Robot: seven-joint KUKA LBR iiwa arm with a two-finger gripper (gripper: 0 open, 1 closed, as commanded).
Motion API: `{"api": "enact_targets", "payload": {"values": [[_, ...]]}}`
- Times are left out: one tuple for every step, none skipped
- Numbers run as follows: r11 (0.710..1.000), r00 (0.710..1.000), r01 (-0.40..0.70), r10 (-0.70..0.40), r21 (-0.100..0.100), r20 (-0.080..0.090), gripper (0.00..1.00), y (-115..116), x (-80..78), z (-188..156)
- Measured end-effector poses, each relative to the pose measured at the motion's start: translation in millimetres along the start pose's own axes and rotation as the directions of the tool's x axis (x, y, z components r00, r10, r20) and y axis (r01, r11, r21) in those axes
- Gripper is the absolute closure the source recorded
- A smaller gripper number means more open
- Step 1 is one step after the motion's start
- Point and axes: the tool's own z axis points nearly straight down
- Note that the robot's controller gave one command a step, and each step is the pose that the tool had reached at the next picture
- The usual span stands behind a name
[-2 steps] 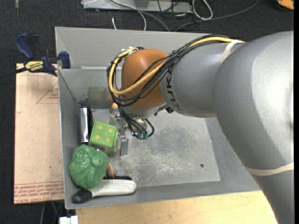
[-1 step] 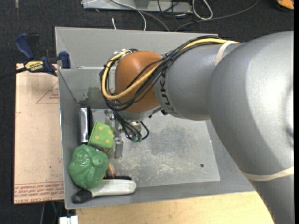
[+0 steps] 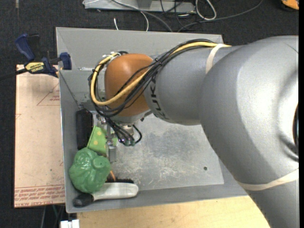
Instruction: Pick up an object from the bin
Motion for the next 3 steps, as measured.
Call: {"api": "enact_targets", "payload": {"values": [[0.971,0.971,-0.238,0.238,-0.003,0.012,0.0,-2.2,4.6,25.4],[0.958,0.958,0.286,-0.287,0.02,0.013,1.0,17.1,5.8,23.9],[0.958,0.958,0.285,-0.285,0.019,0.013,1.0,16.8,5.8,23.6]]}}
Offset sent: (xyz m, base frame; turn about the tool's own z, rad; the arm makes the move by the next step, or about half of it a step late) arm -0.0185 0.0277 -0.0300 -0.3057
